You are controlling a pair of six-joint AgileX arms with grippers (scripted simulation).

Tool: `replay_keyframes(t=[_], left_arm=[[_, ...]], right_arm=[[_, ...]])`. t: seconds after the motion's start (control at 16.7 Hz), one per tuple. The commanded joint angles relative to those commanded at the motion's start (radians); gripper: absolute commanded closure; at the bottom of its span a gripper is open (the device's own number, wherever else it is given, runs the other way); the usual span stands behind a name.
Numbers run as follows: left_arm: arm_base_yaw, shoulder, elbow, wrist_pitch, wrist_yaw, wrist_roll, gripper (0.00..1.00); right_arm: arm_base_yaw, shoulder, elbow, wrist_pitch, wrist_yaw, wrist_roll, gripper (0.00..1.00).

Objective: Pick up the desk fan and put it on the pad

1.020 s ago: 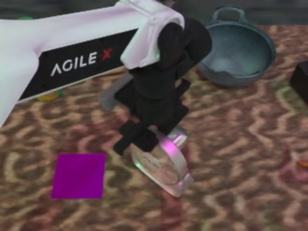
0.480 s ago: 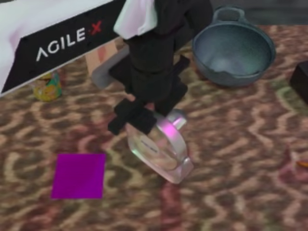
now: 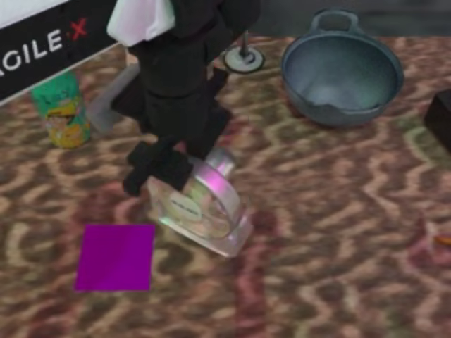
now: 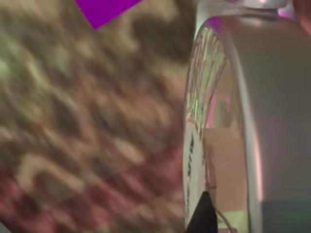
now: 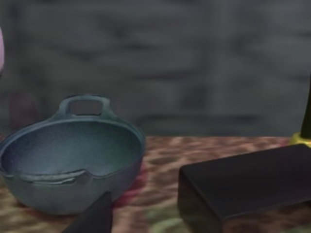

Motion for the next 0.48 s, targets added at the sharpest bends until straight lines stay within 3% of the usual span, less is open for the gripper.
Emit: replay_keyframes(t=[0.48], left_arm=[[0.265,-0.327,-0.366,0.031,-0.003,-0.265,1.00]], right_arm=[[0.000,0.000,0.000,0.000,0.000,0.000,0.00]])
